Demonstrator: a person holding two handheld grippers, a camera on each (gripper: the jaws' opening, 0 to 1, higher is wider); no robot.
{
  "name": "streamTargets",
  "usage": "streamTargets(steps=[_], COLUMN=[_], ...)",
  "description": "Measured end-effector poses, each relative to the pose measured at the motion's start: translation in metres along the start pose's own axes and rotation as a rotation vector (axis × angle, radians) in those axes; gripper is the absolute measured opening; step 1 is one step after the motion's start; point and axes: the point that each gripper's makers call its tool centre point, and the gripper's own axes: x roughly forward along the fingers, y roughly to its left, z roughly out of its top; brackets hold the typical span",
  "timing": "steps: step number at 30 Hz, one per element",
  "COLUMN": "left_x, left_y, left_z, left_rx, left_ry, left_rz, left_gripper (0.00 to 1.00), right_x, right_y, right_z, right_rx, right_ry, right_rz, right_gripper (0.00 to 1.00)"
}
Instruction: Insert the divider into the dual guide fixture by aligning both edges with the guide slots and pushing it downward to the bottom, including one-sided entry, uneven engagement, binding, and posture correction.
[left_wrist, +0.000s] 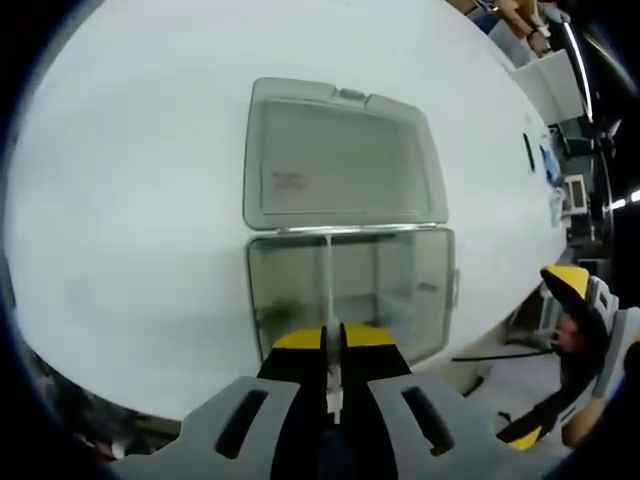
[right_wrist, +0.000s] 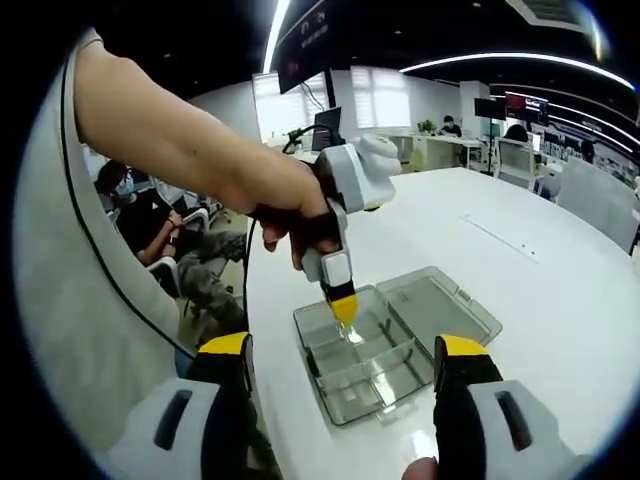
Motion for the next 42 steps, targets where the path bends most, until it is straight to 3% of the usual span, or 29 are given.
streamTargets(steps=[23, 42], left_x=[0.0038, 0.0055], left_y=[0.0005, -0.0005], left_z=[0.0019, 0.0014], left_rx=[0.021, 0.092], left_ry=[0.003, -0.008], left_rz=[0.034, 0.075], left_gripper=[0.00, 0.00], right_x=[0.0009, -0.0007], right_y=[-0.0030, -0.0001], right_z=[0.0002, -0.0005], right_rx=[0.001, 0.003], right_ry=[-0.002, 0.001], right_rz=[-0.002, -0.004], right_gripper=[0.71, 0.71])
